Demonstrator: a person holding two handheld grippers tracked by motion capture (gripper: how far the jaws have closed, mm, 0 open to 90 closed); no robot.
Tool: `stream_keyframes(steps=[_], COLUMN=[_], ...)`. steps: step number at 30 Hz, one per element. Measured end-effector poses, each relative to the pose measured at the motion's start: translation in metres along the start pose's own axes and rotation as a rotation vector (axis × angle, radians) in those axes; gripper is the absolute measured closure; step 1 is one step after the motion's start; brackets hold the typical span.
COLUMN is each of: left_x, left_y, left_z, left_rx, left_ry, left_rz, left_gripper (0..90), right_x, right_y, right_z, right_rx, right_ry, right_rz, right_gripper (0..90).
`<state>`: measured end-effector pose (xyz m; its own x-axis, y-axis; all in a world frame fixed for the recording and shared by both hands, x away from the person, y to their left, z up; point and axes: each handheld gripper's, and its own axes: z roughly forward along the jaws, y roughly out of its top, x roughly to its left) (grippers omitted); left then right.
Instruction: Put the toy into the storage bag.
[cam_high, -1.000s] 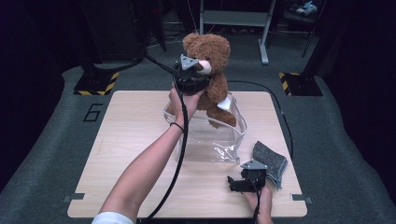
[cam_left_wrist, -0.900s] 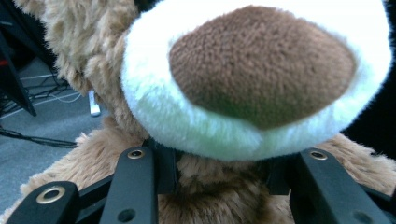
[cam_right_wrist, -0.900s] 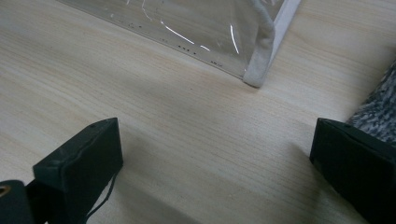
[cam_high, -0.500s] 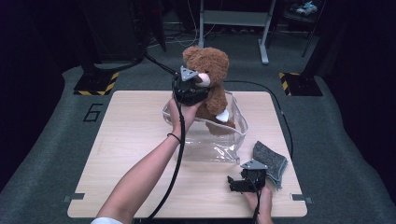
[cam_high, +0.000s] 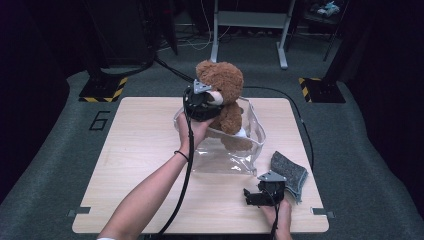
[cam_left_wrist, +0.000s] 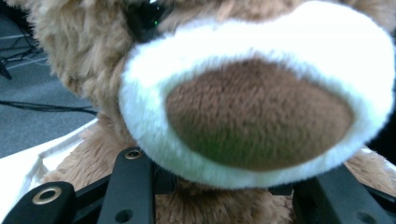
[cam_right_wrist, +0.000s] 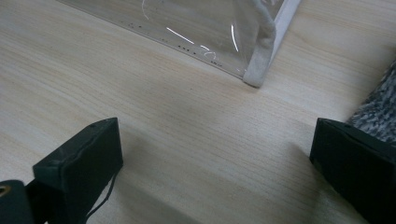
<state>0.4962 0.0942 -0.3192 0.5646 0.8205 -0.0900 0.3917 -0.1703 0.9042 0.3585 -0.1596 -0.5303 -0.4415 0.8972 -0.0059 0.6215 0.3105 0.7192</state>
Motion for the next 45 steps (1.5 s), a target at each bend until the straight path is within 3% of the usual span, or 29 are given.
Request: stream_keyframes(steps=[8,19,23,29,30,32,34,37,41,45], left_x=[0.000,0.008,0.009,0.010,0.010,0.011,0.011,0.011,0.010,0.016], left_y=[-0.012,-0.022,-0.027,-0.029,-0.029,-0.028,-0.028,-0.024,-0.020,-0.021], left_z=[-0.001,0.002,0.006,0.008,0.007,0.006,0.001,-0.006,-0.008,-0.003], left_rx=[0.046,0.107,0.161,0.205,0.221,0.222,0.195,0.166,0.169,0.188], left_ry=[-0.023,-0.038,-0.041,-0.056,-0.060,-0.069,-0.077,-0.087,-0.098,-0.106], left_rz=[0.013,-0.018,0.000,0.018,0.035,0.040,0.025,0.033,0.058,0.043], left_gripper=[55.4,54.9,54.6,52.1,51.0,47.6,46.8,44.3,41.9,39.7], right_x=[0.000,0.000,0.000,0.000,0.000,0.000,0.000,0.000,0.000,0.000], right_y=[0.000,0.000,0.000,0.000,0.000,0.000,0.000,0.000,0.000,0.000], right_z=[0.000,0.000,0.000,0.000,0.000,0.000,0.000,0.000,0.001,0.001], right_rx=[-0.001,-0.001,-0.001,-0.001,-0.001,-0.001,-0.001,-0.003,-0.004,-0.002], right_ry=[-0.002,-0.002,-0.002,-0.002,-0.002,-0.002,-0.002,-0.002,-0.006,-0.009], right_rz=[-0.002,-0.001,-0.002,-0.002,-0.002,-0.002,-0.001,0.004,0.006,0.005], right_gripper=[1.8,1.8,1.8,1.8,1.8,1.8,1.8,1.8,1.8,1.8])
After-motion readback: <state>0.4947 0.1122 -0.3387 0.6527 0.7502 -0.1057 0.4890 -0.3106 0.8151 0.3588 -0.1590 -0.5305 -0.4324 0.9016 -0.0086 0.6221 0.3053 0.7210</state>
